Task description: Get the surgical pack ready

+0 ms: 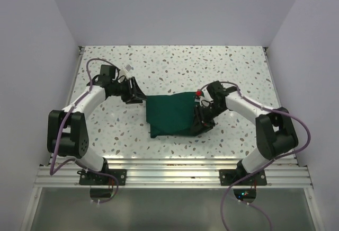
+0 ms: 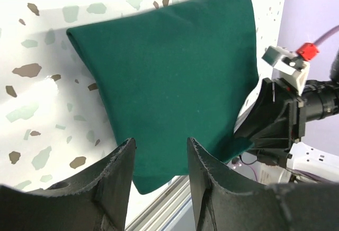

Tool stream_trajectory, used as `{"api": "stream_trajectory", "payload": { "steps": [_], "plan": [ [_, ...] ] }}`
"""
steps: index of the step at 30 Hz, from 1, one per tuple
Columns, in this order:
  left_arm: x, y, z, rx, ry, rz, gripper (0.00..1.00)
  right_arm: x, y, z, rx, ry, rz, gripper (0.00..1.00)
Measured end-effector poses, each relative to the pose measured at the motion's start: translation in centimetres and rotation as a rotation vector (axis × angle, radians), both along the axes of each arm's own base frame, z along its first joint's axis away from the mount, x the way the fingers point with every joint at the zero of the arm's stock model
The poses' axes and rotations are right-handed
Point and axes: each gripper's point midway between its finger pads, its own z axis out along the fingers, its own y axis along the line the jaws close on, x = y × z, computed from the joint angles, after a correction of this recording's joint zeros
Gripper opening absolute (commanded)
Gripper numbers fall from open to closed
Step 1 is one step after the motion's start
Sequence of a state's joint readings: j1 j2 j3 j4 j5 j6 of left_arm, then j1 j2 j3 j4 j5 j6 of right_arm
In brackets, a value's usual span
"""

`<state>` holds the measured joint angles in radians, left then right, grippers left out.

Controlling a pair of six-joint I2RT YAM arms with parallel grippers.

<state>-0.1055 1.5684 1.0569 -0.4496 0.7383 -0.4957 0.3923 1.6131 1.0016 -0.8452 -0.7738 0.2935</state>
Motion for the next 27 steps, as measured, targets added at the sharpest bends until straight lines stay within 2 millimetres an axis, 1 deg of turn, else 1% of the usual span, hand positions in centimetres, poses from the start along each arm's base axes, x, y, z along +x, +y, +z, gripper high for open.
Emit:
{"api": "stream_trajectory", "payload": {
  "steps": [2, 3, 4, 5, 8, 11, 12, 14, 15, 17, 19, 21, 24, 27],
  "plan": [
    [0.1, -0.3, 0.0, -0.011, 0.006, -0.011, 0.45, 0.3, -0.4, 0.8, -0.018, -0.033, -0.015, 0.4],
    [0.3, -0.5, 0.0, -0.018, 0.006, -0.018, 0.43, 0.9, -0.6, 1.3, -0.025, -0.055, -0.03, 0.37],
    [0.5, -0.7, 0.1, -0.024, 0.002, -0.024, 0.42, 2.0, -0.7, 2.0, -0.029, -0.081, -0.057, 0.36],
    [0.8, -1.1, 0.4, -0.035, -0.005, -0.037, 0.4, 3.4, -0.8, 2.7, -0.025, -0.114, -0.089, 0.36],
    [1.9, -2.4, 1.2, -0.068, -0.031, -0.07, 0.37, 8.3, -1.3, 4.9, 0.008, -0.2, -0.206, 0.31],
    [3.5, -4.1, 1.9, -0.112, -0.055, -0.101, 0.33, 14.3, -0.9, 6.6, 0.057, -0.261, -0.29, 0.26],
    [4.1, -4.7, 2.1, -0.13, -0.059, -0.111, 0.32, 16.3, -0.4, 6.9, 0.082, -0.282, -0.301, 0.18],
    [5.1, -5.7, 2.0, -0.158, -0.059, -0.126, 0.32, 19.4, 0.8, 6.8, 0.128, -0.29, -0.311, 0.12],
    [5.7, -6.3, 1.8, -0.176, -0.054, -0.133, 0.31, 20.6, 1.4, 6.5, 0.15, -0.283, -0.311, 0.06],
    [6.3, -7.4, 1.2, -0.206, -0.04, -0.142, 0.31, 22.3, 2.6, 5.5, 0.188, -0.254, -0.309, 0.04],
    [6.7, -8.8, 0.5, -0.25, -0.013, -0.156, 0.31, 23.3, 3.6, 3.7, 0.222, -0.206, -0.314, 0.03],
    [7.0, -10.1, -0.2, -0.29, 0.007, -0.168, 0.3, 23.4, 4.0, 2.4, 0.241, -0.158, -0.326, 0.03],
    [7.1, -11.8, -1.0, -0.346, 0.029, -0.192, 0.29, 22.7, 4.4, 0.7, 0.265, -0.097, -0.343, 0.03],
    [6.7, -12.5, -1.9, -0.371, 0.046, -0.206, 0.29, 21.7, 4.3, -0.5, 0.276, -0.06, -0.347, 0.03]
  ]
}}
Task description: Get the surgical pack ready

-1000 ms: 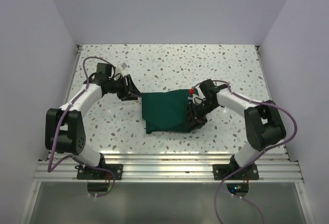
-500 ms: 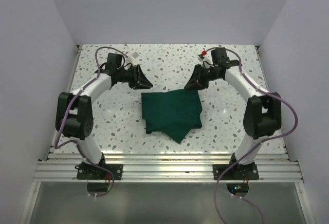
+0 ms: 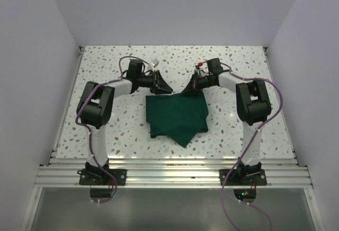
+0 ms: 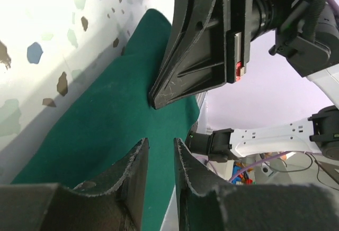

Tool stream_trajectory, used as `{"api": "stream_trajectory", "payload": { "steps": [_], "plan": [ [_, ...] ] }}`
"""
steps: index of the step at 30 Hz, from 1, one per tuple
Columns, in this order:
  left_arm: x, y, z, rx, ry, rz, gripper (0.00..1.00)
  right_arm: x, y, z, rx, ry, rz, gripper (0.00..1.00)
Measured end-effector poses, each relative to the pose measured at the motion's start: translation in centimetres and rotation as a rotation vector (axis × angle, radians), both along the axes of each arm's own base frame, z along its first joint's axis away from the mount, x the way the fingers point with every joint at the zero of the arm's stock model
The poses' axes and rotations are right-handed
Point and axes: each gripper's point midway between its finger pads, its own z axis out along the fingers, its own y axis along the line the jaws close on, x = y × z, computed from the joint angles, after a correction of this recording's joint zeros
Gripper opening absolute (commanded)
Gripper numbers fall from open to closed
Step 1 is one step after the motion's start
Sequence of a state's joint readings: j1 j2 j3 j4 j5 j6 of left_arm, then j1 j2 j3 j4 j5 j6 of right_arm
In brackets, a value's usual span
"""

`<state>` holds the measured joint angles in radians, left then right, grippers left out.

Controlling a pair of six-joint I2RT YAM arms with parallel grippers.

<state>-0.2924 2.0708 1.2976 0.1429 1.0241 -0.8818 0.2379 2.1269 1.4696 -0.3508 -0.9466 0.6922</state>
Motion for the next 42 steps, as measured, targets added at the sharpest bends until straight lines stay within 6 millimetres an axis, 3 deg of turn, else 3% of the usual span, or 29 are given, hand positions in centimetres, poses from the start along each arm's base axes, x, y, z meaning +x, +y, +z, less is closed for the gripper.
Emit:
{"api": "stream_trajectory", "payload": {
  "steps": [4, 8, 17, 23, 26, 29, 34, 38, 42],
  "plan": [
    [-0.8, 0.3, -1.2, 0.002, 0.022, -0.007, 0.26, -1.4, -0.9, -1.8, 0.01, 0.046, -0.003, 0.03],
    [-1.4, 1.4, -2.8, 0.02, 0.049, 0.003, 0.24, -1.9, -2.5, -2.3, 0.04, 0.069, -0.017, 0.03],
    [-0.9, 8.3, -5.8, 0.118, 0.061, 0.087, 0.23, -2.1, -8.2, -2.5, 0.044, 0.058, -0.098, 0.04],
    [-3.8, 11.8, -8.1, 0.238, 0.109, 0.103, 0.27, -4.0, -10.5, -2.5, -0.064, 0.045, -0.125, 0.05],
    [-5.4, 12.3, -6.9, 0.284, 0.08, 0.096, 0.28, -5.6, -10.9, -2.2, -0.107, 0.051, -0.123, 0.06],
    [-6.3, 12.6, -4.2, 0.297, 0.021, 0.108, 0.29, -6.8, -11.1, -1.7, -0.13, 0.055, -0.117, 0.06],
    [-5.9, 12.4, 0.0, 0.278, -0.094, 0.139, 0.32, -7.5, -11.2, 0.3, -0.135, 0.027, -0.11, 0.07],
    [-5.4, 11.9, 0.4, 0.25, -0.081, 0.152, 0.33, -7.3, -10.1, 1.4, -0.13, -0.003, -0.08, 0.08],
    [-5.7, 9.6, -0.2, 0.206, -0.049, 0.107, 0.33, -7.7, -8.5, 1.3, -0.121, -0.002, -0.041, 0.08]
  ]
}}
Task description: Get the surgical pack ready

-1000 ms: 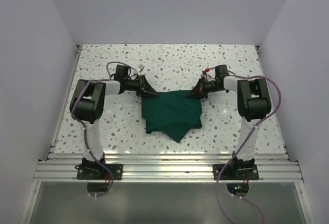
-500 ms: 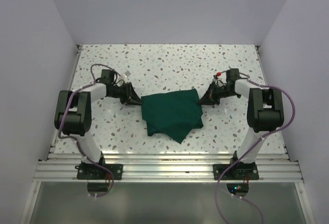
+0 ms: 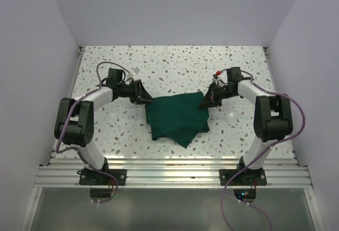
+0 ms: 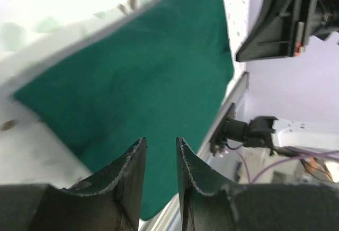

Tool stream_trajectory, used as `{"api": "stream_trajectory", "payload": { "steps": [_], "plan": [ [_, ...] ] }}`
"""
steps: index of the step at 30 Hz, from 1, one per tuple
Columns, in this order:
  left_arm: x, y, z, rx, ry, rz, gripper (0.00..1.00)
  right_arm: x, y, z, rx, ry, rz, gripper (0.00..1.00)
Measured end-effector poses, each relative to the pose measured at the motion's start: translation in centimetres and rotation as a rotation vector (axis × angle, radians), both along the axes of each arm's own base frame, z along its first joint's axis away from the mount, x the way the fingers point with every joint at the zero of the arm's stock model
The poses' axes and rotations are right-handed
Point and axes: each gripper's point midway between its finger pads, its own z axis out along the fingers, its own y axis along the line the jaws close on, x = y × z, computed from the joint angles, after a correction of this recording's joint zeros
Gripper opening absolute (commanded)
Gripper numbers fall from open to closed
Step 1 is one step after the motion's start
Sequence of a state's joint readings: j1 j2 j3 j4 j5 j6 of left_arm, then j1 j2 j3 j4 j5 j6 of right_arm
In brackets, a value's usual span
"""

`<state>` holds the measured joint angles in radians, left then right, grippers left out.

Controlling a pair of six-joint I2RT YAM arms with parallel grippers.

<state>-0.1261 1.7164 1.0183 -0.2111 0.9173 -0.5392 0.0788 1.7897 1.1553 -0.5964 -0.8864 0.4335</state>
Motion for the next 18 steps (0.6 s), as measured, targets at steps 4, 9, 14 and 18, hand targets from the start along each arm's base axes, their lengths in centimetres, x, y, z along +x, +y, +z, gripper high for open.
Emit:
{"api": "stream_trajectory", "payload": {
  "steps": [4, 9, 14, 18],
  "plan": [
    [-2.0, -2.7, -1.1, -0.056, 0.042, -0.064, 0.3, -0.3, 0.4, -1.3, 0.004, 0.028, 0.005, 0.08],
    [-4.8, -2.7, -3.6, -0.048, 0.144, -0.073, 0.25, -2.4, -0.2, -3.6, -0.025, 0.112, 0.006, 0.08],
    [-5.8, -1.4, -4.1, -0.008, 0.154, -0.078, 0.25, -3.9, -1.0, -4.0, -0.09, 0.145, 0.016, 0.08],
    [-6.3, 0.8, -4.1, 0.104, 0.121, -0.04, 0.36, -5.2, -2.9, -3.4, -0.236, 0.136, -0.003, 0.09]
  ]
}}
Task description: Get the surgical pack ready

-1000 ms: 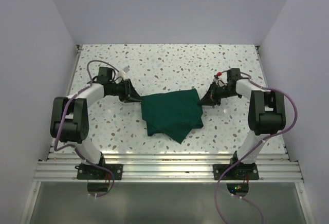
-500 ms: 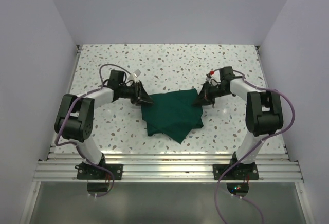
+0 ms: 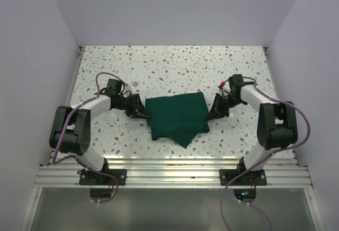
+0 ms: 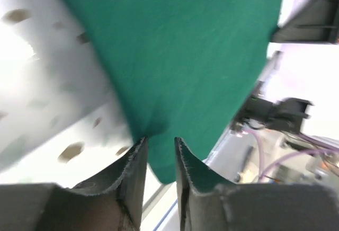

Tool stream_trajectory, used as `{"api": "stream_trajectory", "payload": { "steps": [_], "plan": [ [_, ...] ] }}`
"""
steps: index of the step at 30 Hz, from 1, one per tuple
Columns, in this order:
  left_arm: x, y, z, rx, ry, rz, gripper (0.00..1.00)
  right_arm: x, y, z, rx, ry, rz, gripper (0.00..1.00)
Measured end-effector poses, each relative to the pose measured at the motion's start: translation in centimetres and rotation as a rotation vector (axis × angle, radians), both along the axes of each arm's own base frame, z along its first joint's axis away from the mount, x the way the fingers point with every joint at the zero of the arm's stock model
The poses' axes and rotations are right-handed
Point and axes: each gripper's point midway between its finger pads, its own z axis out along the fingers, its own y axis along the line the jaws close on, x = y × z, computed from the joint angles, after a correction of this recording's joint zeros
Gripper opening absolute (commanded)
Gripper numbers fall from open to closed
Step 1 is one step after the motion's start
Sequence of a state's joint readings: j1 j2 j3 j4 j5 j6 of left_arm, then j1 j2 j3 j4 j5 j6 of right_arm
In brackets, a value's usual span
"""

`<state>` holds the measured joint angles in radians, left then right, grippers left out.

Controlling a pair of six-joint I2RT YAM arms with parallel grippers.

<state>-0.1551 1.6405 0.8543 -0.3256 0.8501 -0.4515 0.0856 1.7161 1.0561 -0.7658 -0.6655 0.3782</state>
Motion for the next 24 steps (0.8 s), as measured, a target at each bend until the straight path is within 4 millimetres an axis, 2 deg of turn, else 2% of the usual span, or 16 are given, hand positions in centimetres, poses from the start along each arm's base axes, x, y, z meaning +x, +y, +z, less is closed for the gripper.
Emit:
{"api": "stream_trajectory", "payload": {
  "steps": [4, 8, 12, 15, 17, 20, 21, 22, 24],
  "plan": [
    [-0.3, 1.6, 1.1, 0.104, -0.061, 0.029, 0.55, -1.9, -1.9, 0.2, -0.124, 0.003, -0.037, 0.08],
    [1.1, 2.5, 3.9, 0.169, -0.173, 0.067, 0.57, -5.5, -2.4, -1.5, -0.182, 0.102, -0.078, 0.08],
    [2.8, 2.6, 6.0, 0.207, -0.269, 0.076, 0.59, -8.9, -0.8, -3.8, -0.187, 0.217, -0.071, 0.08],
    [3.0, 1.8, 6.7, 0.238, -0.311, 0.055, 0.6, -10.3, 0.8, -5.1, -0.147, 0.274, -0.101, 0.06],
    [2.5, 1.1, 6.8, 0.25, -0.325, 0.029, 0.62, -10.1, 1.3, -5.4, -0.122, 0.29, -0.144, 0.06],
    [1.9, 0.5, 6.8, 0.266, -0.339, 0.003, 0.63, -8.4, 1.9, -5.5, -0.095, 0.266, -0.192, 0.06],
    [1.8, 0.5, 6.9, 0.274, -0.341, 0.0, 0.61, -7.9, 2.1, -5.5, -0.092, 0.263, -0.204, 0.07],
    [1.8, 0.5, 7.0, 0.28, -0.344, -0.001, 0.53, -7.2, 2.2, -5.5, -0.09, 0.262, -0.213, 0.06],
    [1.9, 0.6, 7.2, 0.291, -0.353, 0.0, 0.52, -5.3, 2.7, -5.5, -0.086, 0.253, -0.227, 0.06]
  ]
}}
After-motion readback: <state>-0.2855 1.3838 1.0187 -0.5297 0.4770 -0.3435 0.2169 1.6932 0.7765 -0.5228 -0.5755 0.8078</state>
